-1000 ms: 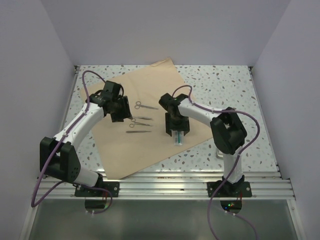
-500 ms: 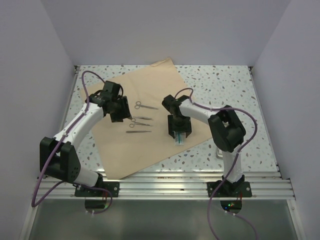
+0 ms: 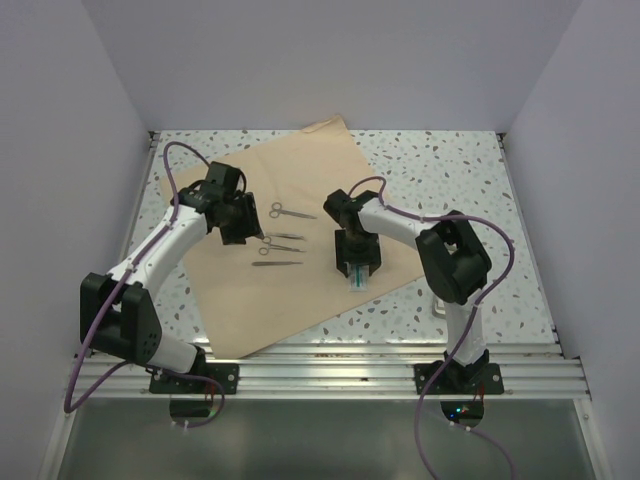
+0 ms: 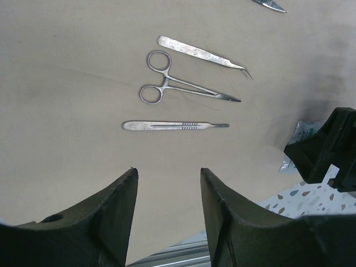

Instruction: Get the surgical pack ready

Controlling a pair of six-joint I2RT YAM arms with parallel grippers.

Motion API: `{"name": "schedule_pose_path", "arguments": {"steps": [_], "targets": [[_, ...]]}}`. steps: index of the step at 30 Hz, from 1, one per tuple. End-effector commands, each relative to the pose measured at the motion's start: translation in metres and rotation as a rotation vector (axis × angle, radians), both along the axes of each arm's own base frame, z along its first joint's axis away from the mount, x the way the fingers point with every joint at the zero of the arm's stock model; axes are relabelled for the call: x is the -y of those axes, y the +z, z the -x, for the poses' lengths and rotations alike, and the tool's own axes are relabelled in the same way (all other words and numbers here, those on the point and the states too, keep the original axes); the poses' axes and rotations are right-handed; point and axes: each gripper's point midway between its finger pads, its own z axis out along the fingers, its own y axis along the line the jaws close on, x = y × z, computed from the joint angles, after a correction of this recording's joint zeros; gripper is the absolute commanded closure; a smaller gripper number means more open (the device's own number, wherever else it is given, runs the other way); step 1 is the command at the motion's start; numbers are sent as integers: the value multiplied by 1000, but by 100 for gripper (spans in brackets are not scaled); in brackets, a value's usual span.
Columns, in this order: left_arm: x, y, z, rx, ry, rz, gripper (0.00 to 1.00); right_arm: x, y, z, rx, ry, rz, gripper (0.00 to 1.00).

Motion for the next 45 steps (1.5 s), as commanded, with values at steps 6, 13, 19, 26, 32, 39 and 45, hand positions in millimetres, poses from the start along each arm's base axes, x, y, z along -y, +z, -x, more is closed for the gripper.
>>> {"name": "schedule_pose_path", "arguments": {"steps": [6, 13, 19, 26, 32, 39, 45], "targets": [[0, -1, -7, 15, -4, 7, 47, -11, 0, -3, -3, -16, -38, 40], [0, -3, -7, 9, -4, 5, 47, -8, -10, 2, -33, -23, -24, 42], [-1, -3, -7, 10, -3, 4, 47, -4, -15, 6, -45, -24, -18, 46], [-1, -2, -8, 12, -1, 6, 47, 0, -7, 4, -24, -23, 0, 52], [-2, -2, -8, 13, 0, 4, 47, 6, 14, -3, 16, -34, -13, 54], [-3, -1, -11, 22, 0, 2, 47, 39, 47, -11, 63, -86, -18, 54], [-7, -2, -12, 28, -3, -9, 47, 106, 70, -15, 105, -172, 46, 54]]}}
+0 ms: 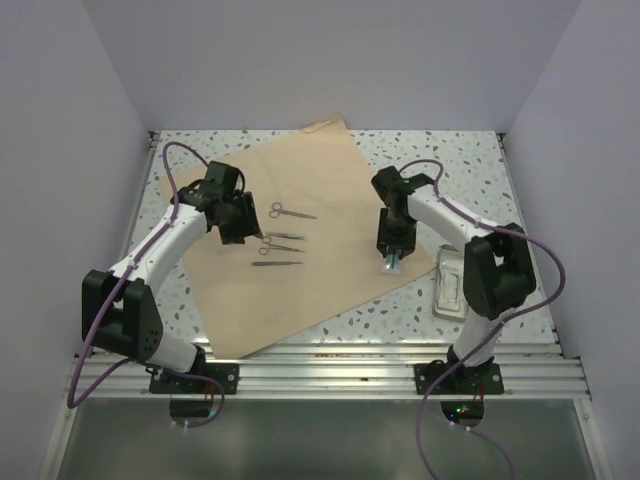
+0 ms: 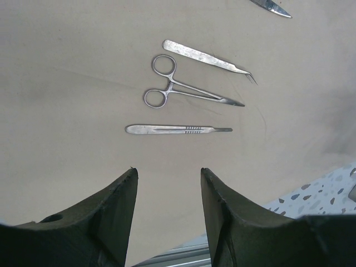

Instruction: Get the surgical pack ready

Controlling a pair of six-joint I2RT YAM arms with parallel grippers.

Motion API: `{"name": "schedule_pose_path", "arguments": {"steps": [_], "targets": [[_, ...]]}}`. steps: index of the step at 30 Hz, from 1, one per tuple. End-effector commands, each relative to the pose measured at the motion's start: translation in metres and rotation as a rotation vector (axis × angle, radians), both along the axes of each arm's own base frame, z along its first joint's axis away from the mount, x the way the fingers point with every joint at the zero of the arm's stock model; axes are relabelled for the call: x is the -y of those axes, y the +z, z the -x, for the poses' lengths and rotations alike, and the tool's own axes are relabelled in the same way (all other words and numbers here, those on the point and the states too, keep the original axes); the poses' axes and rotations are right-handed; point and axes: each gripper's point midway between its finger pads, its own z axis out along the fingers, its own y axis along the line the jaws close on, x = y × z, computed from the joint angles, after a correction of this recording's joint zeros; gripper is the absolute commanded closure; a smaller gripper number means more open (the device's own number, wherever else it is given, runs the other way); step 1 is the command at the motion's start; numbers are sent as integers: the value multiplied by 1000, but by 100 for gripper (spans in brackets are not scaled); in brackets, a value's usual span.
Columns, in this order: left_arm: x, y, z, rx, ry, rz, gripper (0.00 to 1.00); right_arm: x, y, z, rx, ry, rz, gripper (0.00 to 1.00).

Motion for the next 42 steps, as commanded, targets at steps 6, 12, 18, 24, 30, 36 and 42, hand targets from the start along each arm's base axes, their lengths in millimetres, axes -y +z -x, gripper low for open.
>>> {"name": "schedule_pose_path", "arguments": {"steps": [6, 12, 18, 24, 30, 36, 42], "targets": [[0, 3, -8, 52, -43, 12, 47, 135, 29, 13, 21, -114, 235, 53], [-5, 3, -4, 73, -60, -7, 47, 193, 11, 33, -64, -110, 340, 53], [-9, 10, -4, 90, -64, -11, 47, 198, -13, 51, -148, -88, 325, 50], [-9, 9, -4, 81, -59, -1, 46, 187, -13, 45, -122, -142, 256, 34], [-3, 4, 0, 55, -50, 38, 46, 179, 8, 32, -58, -186, 212, 31], [10, -9, 7, -42, 21, 127, 46, 118, 60, -16, 106, -143, 2, 33], [23, -12, -1, -126, 145, 198, 48, 27, 83, -17, 142, 97, -81, 34]]}}
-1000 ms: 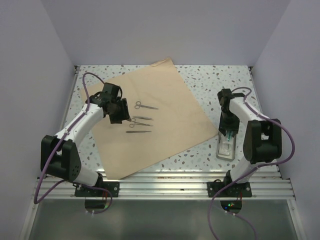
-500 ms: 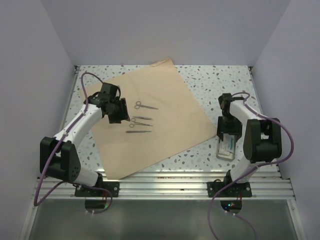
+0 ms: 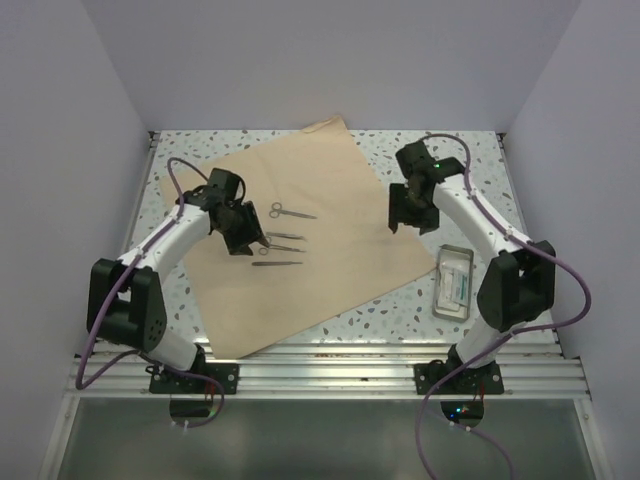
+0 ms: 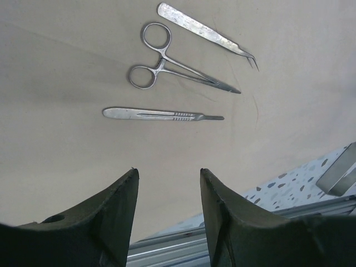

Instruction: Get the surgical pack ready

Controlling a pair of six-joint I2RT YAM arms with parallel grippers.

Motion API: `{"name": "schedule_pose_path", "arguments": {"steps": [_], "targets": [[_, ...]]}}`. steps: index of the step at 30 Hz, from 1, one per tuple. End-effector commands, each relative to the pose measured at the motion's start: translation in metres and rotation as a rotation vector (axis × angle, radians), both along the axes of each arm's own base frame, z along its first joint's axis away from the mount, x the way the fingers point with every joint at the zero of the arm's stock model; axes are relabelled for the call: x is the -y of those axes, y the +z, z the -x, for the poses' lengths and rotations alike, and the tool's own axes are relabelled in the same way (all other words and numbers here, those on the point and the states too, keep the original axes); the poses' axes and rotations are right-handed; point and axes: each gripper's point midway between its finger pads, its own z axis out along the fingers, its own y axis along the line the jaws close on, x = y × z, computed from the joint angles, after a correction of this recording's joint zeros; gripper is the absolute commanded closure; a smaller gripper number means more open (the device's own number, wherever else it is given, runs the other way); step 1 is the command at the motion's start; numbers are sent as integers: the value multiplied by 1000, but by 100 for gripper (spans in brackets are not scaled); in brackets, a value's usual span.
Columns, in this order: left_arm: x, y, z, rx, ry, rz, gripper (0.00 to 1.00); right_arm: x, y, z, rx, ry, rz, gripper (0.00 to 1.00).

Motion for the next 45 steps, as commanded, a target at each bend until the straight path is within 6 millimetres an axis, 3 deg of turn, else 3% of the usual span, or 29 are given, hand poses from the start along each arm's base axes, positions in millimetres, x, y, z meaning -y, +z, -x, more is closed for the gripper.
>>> {"name": "schedule_pose_path", "arguments": {"steps": [1, 3, 4, 6, 7, 8, 10, 12, 18, 28, 39, 45], "targets": [[13, 14, -19, -15, 129, 76, 48, -54, 10, 22, -30, 117, -98, 34], [11, 7, -22, -53, 167, 37, 49, -76, 6, 37, -36, 184, -121, 34], [10, 13, -29, -53, 212, 9, 49, -84, 5, 40, -27, 202, -142, 34], [13, 5, -37, -87, 253, -28, 49, -92, -1, 55, -41, 233, -162, 34], [23, 14, -42, -101, 293, -19, 48, -95, -3, 55, -28, 240, -171, 34], [29, 4, -46, -136, 310, -28, 48, -92, -10, 62, -42, 246, -165, 34], [46, 8, -56, -163, 374, -6, 47, -90, -10, 64, -21, 264, -167, 34], [60, -7, -57, -232, 444, 17, 48, -87, -18, 70, -36, 275, -159, 34], [81, -31, -65, -333, 596, 36, 51, -85, -25, 80, -32, 292, -179, 34], [81, -58, -85, -370, 705, 49, 54, -77, -33, 91, -35, 312, -171, 34], [78, -68, -103, -382, 746, 58, 59, -77, -34, 87, -36, 331, -157, 34], [80, -72, -106, -387, 729, 56, 72, -75, -36, 88, -41, 333, -148, 34]]}}
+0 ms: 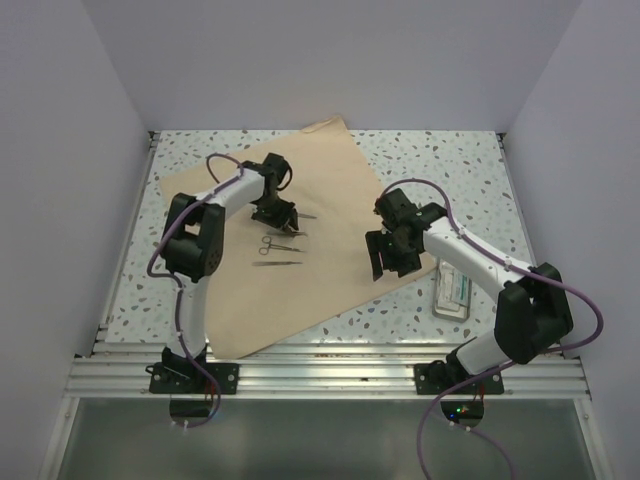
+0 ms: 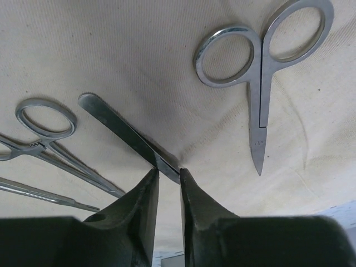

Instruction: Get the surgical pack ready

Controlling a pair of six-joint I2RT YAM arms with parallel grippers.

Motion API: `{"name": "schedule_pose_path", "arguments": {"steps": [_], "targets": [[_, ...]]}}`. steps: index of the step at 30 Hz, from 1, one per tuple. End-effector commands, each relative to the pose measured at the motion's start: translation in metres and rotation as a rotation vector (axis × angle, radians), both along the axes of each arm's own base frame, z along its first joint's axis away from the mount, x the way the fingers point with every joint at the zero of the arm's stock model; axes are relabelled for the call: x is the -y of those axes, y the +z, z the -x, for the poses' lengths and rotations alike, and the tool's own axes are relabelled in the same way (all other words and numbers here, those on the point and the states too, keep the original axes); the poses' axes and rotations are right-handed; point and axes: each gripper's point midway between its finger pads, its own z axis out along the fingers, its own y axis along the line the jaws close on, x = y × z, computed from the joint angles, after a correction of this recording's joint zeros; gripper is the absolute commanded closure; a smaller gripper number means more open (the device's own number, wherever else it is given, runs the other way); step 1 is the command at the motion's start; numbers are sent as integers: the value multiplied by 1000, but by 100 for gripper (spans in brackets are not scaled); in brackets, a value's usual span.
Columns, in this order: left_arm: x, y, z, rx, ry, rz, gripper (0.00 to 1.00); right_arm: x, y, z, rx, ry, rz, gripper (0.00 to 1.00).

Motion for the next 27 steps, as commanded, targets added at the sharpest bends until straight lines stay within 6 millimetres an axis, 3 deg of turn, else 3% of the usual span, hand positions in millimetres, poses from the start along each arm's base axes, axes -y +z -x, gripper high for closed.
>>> {"name": "schedule_pose_path", "arguments": {"steps": [1, 6, 9, 11, 16, 18, 19, 21, 22, 23, 26, 27], "targets": [[2, 7, -11, 17, 23, 10, 76, -1, 10, -8, 49, 16, -13, 34], [3, 7, -9, 15, -4, 14, 86, -1, 13, -10, 56, 14, -13, 34], [3, 11, -9, 28, -44, 17, 100, -2, 15, -12, 56, 15, -13, 34], [5, 19, -9, 48, -89, 16, 100, -4, 19, -15, 62, 15, -17, 34], [12, 63, 0, 159, -342, -11, 100, -11, 42, -40, 115, 11, -40, 34], [17, 72, 11, 203, -467, -6, 100, -19, 43, -47, 99, 22, -66, 33], [19, 86, 16, 243, -502, 6, 100, -26, 52, -55, 112, 24, -94, 33], [22, 87, 33, 272, -605, 26, 100, -41, 58, -59, 89, 37, -166, 32], [22, 103, 39, 321, -630, 35, 100, -51, 62, -66, 90, 41, -201, 32], [16, 94, 52, 304, -652, 25, 100, -58, 63, -67, 80, 46, -231, 32], [2, 98, 50, 349, -626, -35, 99, -69, 66, -73, 54, 11, -272, 31], [2, 99, 46, 360, -619, -28, 86, -70, 67, -72, 41, 4, -278, 31]]}}
